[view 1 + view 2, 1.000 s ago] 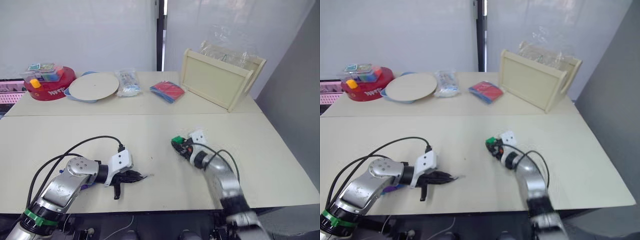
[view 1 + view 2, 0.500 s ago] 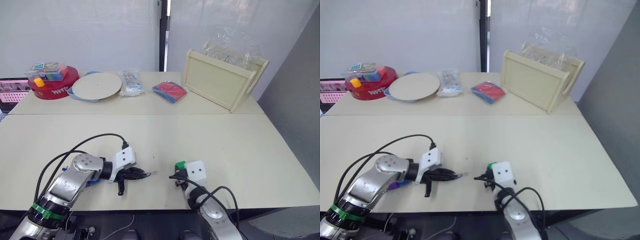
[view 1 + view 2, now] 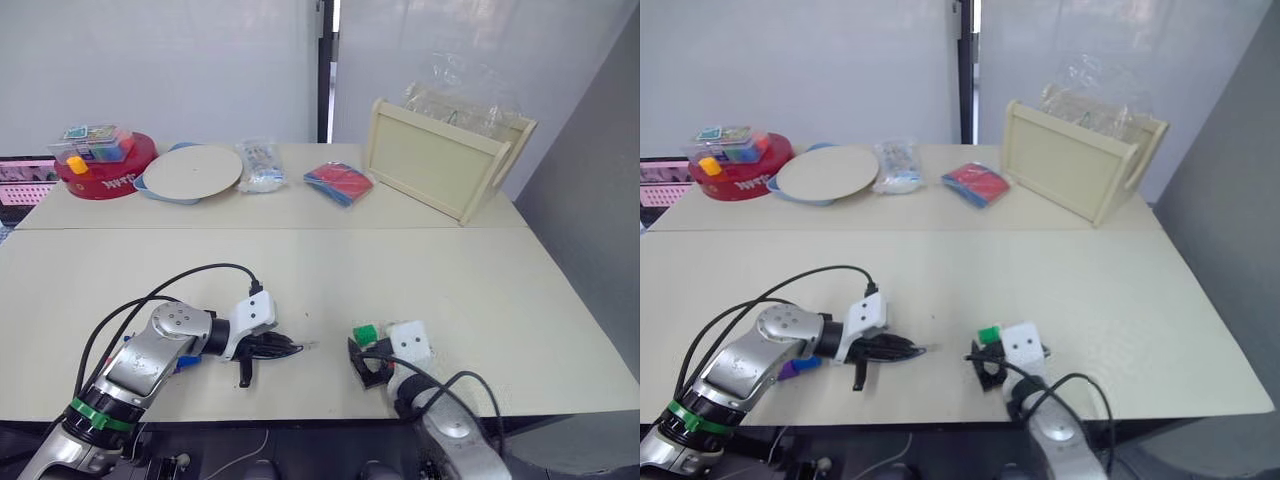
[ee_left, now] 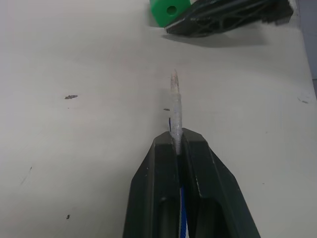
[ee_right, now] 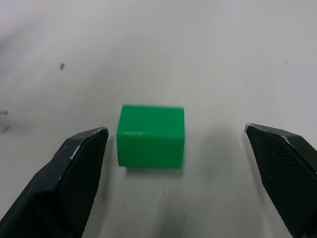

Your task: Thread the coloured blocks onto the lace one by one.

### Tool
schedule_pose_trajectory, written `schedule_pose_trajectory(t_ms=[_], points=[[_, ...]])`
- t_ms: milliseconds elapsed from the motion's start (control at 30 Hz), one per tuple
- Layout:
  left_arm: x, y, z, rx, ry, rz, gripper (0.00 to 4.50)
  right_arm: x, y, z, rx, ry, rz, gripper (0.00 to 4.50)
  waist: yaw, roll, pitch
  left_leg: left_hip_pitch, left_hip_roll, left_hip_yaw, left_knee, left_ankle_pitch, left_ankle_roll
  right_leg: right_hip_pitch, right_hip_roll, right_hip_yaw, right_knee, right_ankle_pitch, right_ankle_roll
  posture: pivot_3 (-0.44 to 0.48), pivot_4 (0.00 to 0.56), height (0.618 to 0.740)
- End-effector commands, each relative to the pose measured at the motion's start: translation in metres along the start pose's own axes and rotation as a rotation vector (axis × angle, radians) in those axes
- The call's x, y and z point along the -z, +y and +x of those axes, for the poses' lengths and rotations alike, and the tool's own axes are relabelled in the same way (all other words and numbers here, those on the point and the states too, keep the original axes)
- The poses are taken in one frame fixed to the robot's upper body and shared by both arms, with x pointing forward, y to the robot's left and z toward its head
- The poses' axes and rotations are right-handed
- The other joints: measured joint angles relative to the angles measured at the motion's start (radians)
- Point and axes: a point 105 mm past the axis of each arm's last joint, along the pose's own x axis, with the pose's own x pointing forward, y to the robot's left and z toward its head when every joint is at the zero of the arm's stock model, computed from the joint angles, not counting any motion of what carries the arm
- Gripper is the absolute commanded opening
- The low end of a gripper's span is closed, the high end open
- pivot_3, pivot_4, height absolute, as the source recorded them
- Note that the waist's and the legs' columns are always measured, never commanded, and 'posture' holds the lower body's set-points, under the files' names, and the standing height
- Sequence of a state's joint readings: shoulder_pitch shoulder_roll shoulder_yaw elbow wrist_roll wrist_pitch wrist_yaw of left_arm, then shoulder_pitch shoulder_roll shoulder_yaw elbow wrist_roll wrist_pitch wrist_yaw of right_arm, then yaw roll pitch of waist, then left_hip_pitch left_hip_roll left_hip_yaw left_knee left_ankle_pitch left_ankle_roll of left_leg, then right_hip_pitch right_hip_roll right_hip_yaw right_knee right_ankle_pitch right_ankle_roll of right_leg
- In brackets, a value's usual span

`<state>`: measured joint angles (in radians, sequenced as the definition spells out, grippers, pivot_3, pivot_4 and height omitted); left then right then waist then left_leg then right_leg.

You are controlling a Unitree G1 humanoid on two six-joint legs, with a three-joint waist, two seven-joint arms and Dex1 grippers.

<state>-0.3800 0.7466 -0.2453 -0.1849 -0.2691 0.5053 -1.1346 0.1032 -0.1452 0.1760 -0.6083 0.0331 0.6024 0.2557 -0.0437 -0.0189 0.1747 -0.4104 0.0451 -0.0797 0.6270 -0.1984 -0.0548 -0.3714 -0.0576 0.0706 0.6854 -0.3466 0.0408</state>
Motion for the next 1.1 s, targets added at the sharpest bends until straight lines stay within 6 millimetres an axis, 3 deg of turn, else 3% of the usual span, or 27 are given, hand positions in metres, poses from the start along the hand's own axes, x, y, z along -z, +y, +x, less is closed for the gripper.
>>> schedule_pose_trajectory(t_ms=[33,100,267,467,600,700,933,1100], points=[[-0.01,-0.007,0.0,0.027,0.008,0.061,0.0,-0.029,0.003,-0.01,-0.377,-0.015,-0.032,4.49,-0.001,0.0,0.0,0.0,0.0,0.0,0.0,0.0,0.0,0.0,0.0,0.0,0.0,0.0,0.0,0.0,0.15,0.74],[-0.011,-0.01,0.002,0.038,0.017,0.079,0.0,-0.04,-0.002,-0.012,-0.574,0.024,-0.052,4.49,-0.001,0.0,0.001,0.0,0.0,0.0,0.001,0.0,0.0,0.002,0.0,0.0,0.0,0.0,0.0,0.0,0.15,0.74],[-0.01,-0.014,0.004,0.06,0.036,0.098,0.0,-0.043,-0.019,0.001,-0.801,0.113,-0.188,4.49,-0.001,0.0,0.001,0.003,0.0,0.0,0.001,-0.001,0.002,0.004,0.001,-0.001,-0.002,0.0,0.0,0.0,0.15,0.74],[-0.009,-0.017,0.005,0.066,0.045,0.108,0.0,-0.013,-0.036,0.027,-0.957,0.227,-0.419,4.49,-0.001,0.0,0.001,0.001,-0.001,0.0,0.003,-0.001,0.002,0.004,0.0,0.0,-0.003,0.0,0.0,0.0,0.15,0.74],[-0.009,-0.02,0.005,0.067,0.045,0.105,0.0,-0.008,-0.035,0.034,-1.03,0.21,-0.453,4.49,0.001,0.0,0.001,-0.001,-0.001,0.0,0.005,-0.001,0.002,0.003,0.0,0.0,-0.003,0.0,0.0,0.0,0.15,0.74],[-0.009,-0.022,0.005,0.066,0.047,0.101,0.0,-0.005,-0.032,0.032,-1.064,0.194,-0.455,3.67,0.001,0.0,0.001,0.0,0.0,0.0,0.005,-0.001,0.002,0.003,0.0,0.0,-0.003,0.0,0.0,0.0,0.15,0.74],[-0.016,-0.023,0.01,0.067,0.056,0.096,0.0,0.004,-0.033,0.031,-1.031,0.192,-0.429,1.3,0.002,0.0,0.001,0.0,0.0,0.0,0.005,-0.001,0.002,0.003,0.0,0.0,-0.002,0.0,0.0,0.0,0.15,0.74],[-0.029,-0.024,0.024,0.08,0.092,0.088,0.0,0.007,-0.019,0.023,-1.03,0.189,-0.398,1.26,0.005,0.0,0.001,0.0,-0.001,0.0,0.007,-0.001,0.002,0.004,0.0,0.0,-0.002,0.0,0.0,0.0,0.15,0.74]])
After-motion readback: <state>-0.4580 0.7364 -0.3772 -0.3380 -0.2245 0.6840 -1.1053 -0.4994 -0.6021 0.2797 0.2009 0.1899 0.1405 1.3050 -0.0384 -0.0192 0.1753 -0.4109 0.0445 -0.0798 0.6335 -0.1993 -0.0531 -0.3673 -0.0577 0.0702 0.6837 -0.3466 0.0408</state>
